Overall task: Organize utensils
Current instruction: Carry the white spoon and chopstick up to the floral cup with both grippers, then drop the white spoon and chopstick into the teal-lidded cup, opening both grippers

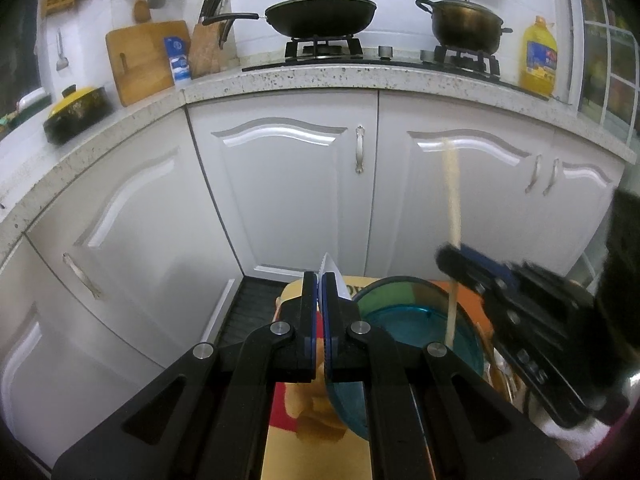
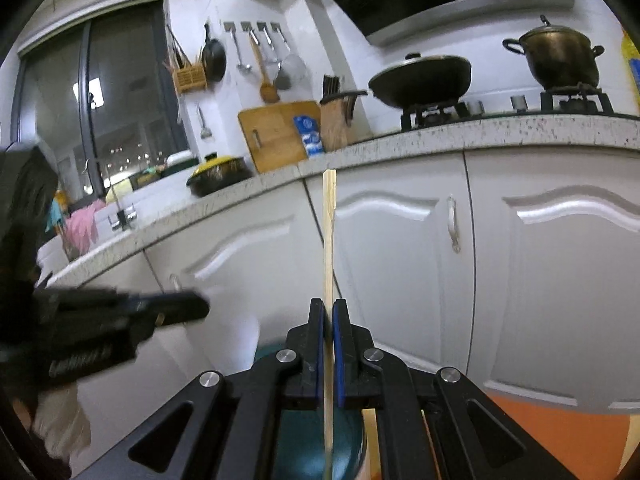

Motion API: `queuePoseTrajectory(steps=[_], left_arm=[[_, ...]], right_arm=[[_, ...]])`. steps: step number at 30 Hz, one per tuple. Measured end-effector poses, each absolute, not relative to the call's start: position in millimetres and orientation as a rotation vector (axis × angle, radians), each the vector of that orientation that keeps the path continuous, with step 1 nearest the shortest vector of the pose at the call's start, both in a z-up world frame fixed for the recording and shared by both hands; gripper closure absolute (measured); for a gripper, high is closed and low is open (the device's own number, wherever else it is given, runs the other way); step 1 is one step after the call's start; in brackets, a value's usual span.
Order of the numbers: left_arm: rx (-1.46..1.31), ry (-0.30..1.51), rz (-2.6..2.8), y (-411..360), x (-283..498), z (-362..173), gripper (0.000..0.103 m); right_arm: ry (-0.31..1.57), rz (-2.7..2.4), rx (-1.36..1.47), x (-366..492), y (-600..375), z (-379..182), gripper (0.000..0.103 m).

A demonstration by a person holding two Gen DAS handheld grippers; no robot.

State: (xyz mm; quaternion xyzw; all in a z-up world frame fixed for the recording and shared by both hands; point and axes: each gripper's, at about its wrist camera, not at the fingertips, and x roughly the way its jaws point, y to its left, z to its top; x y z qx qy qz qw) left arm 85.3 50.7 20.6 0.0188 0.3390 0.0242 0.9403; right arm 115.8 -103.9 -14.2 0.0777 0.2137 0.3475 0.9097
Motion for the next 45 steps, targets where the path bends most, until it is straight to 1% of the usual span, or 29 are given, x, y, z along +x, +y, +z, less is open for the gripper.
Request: queuePoseTrajectory(steps=[2, 5, 7, 8, 9, 10, 12, 14, 16, 17, 23, 45], left_arm=[[0.032, 0.693, 0.051, 50, 86, 21, 0.102], [0.03, 0.7, 0.06, 48, 87, 19, 0.102], [0.029, 0.708, 0.061, 47, 87, 17, 0.102], [0.027, 0.714, 0.059, 47, 87, 17, 0.102], [0.021, 0.722, 0.058, 47, 86, 16, 0.101], [0.014, 0.728, 0.057, 47, 85, 16, 0.101], [-0.004, 0.736, 0.056, 49, 83, 16, 0.096], [-0.022, 0.738, 0.054, 51, 78, 17, 0.078], [-0.037, 0.739, 0.05, 52, 73, 18, 0.071], [-0.048, 0.743, 0.056, 53, 70, 19, 0.07], [-0.07, 0.748, 0.039, 46, 52, 23, 0.07], [-0.03, 0.713, -0.093, -26, 5, 35, 0.069]], right_arm=[[0.459, 0.718, 0.167, 111, -111, -17, 0.099], [0.537, 0.72, 0.197, 115, -119, -22, 0.099], [0.603, 0.712, 0.211, 118, -123, -25, 0.09], [0.617, 0.713, 0.219, 119, -125, -25, 0.074], [0.628, 0.712, 0.233, 118, -129, -24, 0.068], [0.627, 0.714, 0.244, 115, -133, -22, 0.068], [0.624, 0.715, 0.249, 110, -137, -17, 0.068], [0.625, 0.706, 0.246, 105, -141, -11, 0.068], [0.627, 0.697, 0.24, 98, -145, -5, 0.067], [0.63, 0.692, 0.236, 95, -146, -3, 0.066], [0.651, 0.657, 0.24, 74, -158, 6, 0.062], [0.705, 0.446, 0.186, 9, -205, 24, 0.061]])
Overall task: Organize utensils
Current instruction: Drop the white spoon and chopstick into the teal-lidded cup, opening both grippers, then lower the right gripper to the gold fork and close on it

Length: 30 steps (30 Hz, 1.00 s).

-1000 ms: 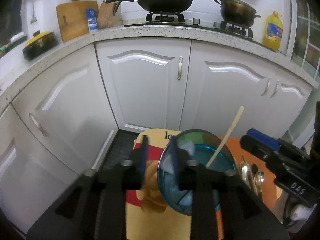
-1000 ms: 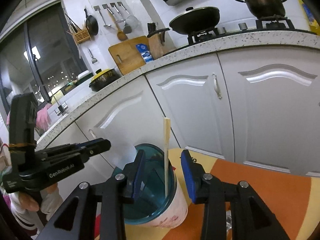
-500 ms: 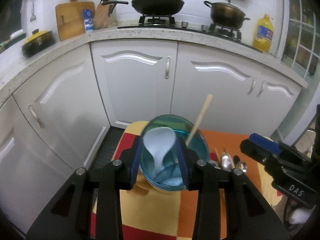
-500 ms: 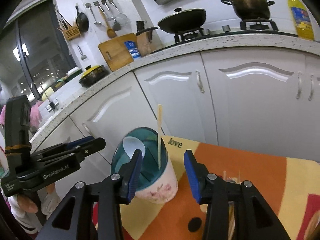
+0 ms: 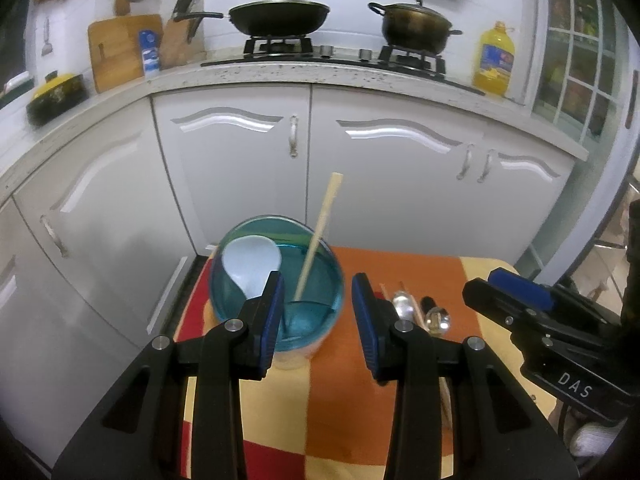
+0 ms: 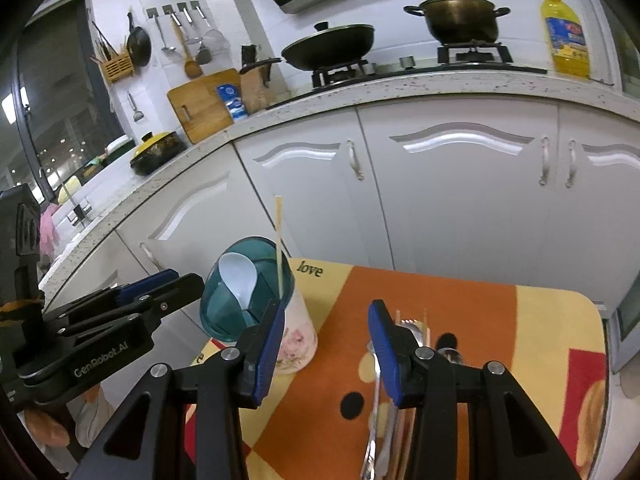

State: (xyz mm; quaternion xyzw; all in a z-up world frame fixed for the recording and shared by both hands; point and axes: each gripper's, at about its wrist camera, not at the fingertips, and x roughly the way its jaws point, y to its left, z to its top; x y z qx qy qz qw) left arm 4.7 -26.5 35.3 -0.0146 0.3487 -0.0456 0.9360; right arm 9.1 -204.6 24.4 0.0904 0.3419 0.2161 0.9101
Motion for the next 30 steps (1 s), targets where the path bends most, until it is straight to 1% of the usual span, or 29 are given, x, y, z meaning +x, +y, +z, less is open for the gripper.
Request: queuePoseTrajectory(steps=[3, 5, 10, 17, 24, 30], left_arm=[[-0.026, 0.711, -0.112, -35, 1, 36, 0.068], [-0.027, 0.711, -0.124, -40, -1, 37, 0.065], [-0.023, 0.71, -0.156, -52, -7, 39, 0.064], [-0.054, 0.727, -0.209, -61, -10, 41, 0.054], [-0.098, 0.777, -0.239, -62, -6, 34, 0.053], [-0.093, 0.824, -0.256, -69, -5, 17, 0.053]], right_arm=[[0.7, 0.427, 0.185, 1, -213, 27, 0.061], [0.696, 0.411, 0.184, -4, -219, 30, 0.061], [0.692, 0.379, 0.188, -18, -235, 34, 0.06], [0.695, 0.342, 0.188, -32, -253, 34, 0.06], [0.727, 0.306, 0.187, -39, -272, 17, 0.059], [0.795, 0.3, 0.204, -33, -284, -13, 0.059]])
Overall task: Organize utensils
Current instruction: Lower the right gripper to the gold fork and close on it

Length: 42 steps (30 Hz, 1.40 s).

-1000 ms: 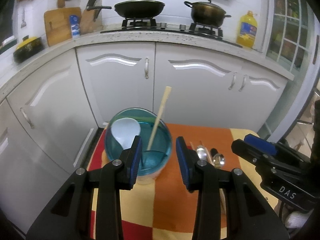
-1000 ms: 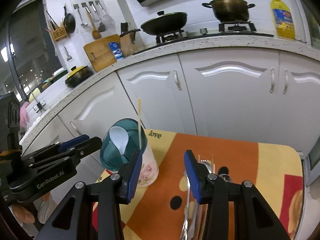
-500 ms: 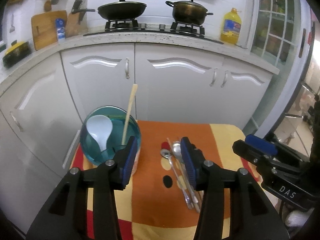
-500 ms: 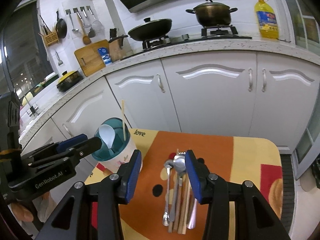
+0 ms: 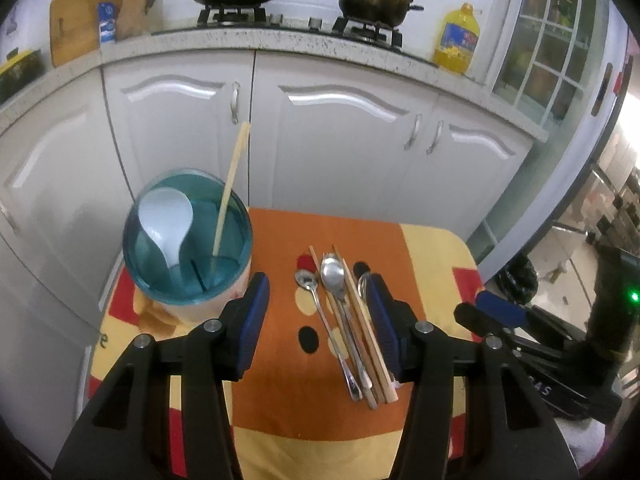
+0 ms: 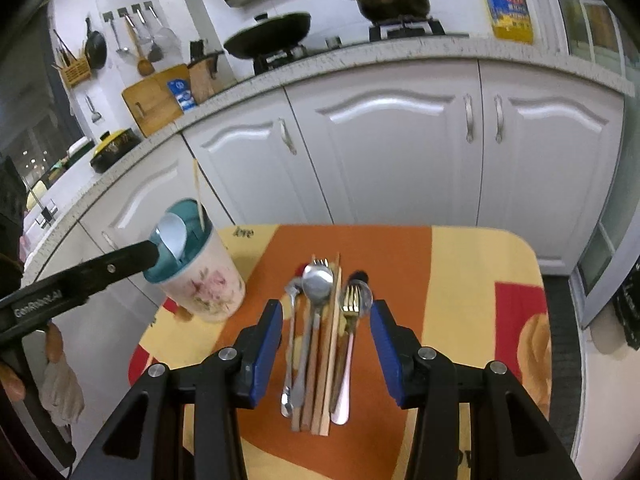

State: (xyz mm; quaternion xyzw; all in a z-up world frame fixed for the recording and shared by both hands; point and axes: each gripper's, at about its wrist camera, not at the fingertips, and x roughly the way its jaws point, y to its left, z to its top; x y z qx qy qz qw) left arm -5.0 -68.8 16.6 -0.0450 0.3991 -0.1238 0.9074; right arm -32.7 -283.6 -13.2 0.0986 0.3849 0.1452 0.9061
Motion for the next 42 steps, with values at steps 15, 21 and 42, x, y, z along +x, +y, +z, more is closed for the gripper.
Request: queuePoseTrajectory(steps=[15, 21, 42], left_arm=[[-0.05, 0.971, -0.247, -89, 13, -58, 0.053], [-0.065, 1.003, -0.199, -95, 37, -81, 0.053], [-0.098, 1.082, -0.131, -107, 97, -128, 0.054]], right_arm=[[0.93, 0.329, 0.239, 8, -284, -80, 0.068], [0.966, 0.335, 0.247, 30, -285, -98, 0.068], [0.975, 0.52, 0.261, 98, -295, -138, 0.068]])
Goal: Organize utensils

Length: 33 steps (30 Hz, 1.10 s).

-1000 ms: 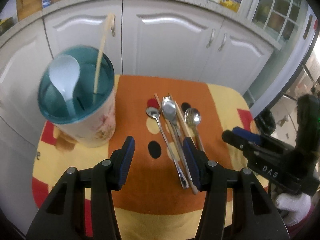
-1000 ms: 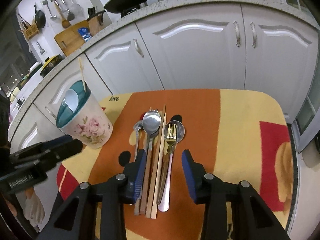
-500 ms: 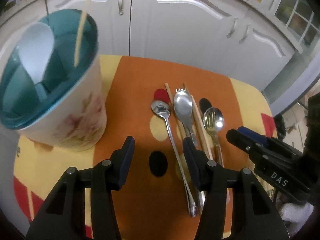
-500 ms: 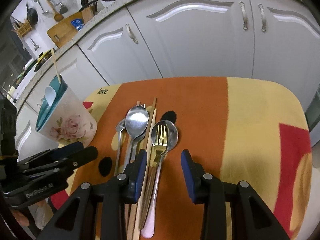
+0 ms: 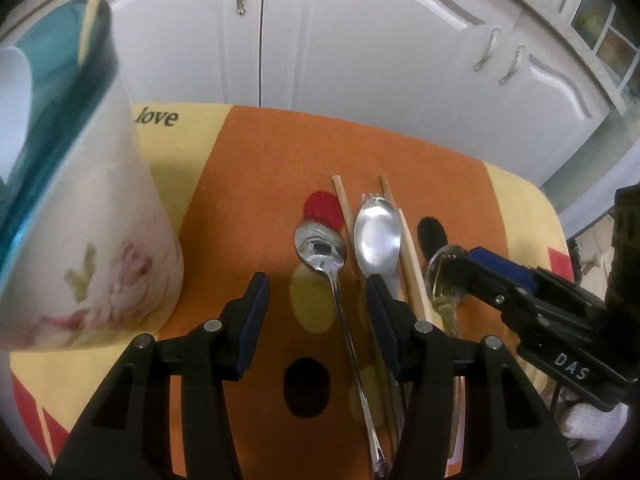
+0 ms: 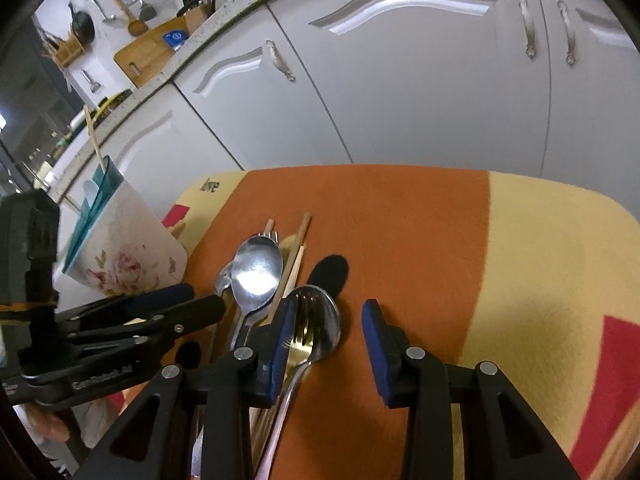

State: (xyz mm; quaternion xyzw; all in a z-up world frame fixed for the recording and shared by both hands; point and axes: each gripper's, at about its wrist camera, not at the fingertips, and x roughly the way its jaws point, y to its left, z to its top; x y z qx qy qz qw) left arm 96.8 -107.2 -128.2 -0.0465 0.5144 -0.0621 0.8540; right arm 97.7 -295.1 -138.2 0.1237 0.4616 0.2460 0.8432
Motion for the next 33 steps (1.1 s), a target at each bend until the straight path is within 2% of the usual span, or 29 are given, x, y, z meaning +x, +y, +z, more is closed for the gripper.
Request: queuePoseTrajectory(steps=[1, 2, 3, 6, 10, 18, 23, 29, 33], left_arm=[[-0.099, 1.086, -0.131, -108, 98, -130, 0.058], [-0.098, 1.091, -0.133, -108, 99, -132, 0.064], [-0.098, 1.088, -0.134, -105, 98, -132, 0.066], [-0.094, 1.087, -0.137, -104, 100, -134, 0.08], [-0.109, 1.098, -0.174, -106, 104, -134, 0.097], [-0.089, 1.103, -0.251, -112, 88, -129, 0.1], [-0.091, 1.101, -0.267, -110, 85, -125, 0.1], [-0.08, 1.105, -0.268, -112, 83, -126, 0.1], [-0.084, 1.109, -0.255, -109, 82, -127, 0.1]], right_arm=[[0.972, 0.53, 0.27, 99, -295, -139, 0.071], [0.968, 0.546, 0.275, 100, -295, -141, 0.081], [0.972, 0.557, 0.279, 101, -294, -142, 0.086], [0.959, 0.566, 0.31, 99, -298, -142, 0.094], [0.932, 0.54, 0.296, 87, -305, -130, 0.098], [0.884, 0.419, 0.126, 58, -320, -100, 0.099], [0.95, 0.28, 0.293, 62, -361, -120, 0.097], [0.944, 0.284, 0.329, 46, -366, -112, 0.075], [1.02, 0.307, 0.284, 46, -344, -120, 0.074]])
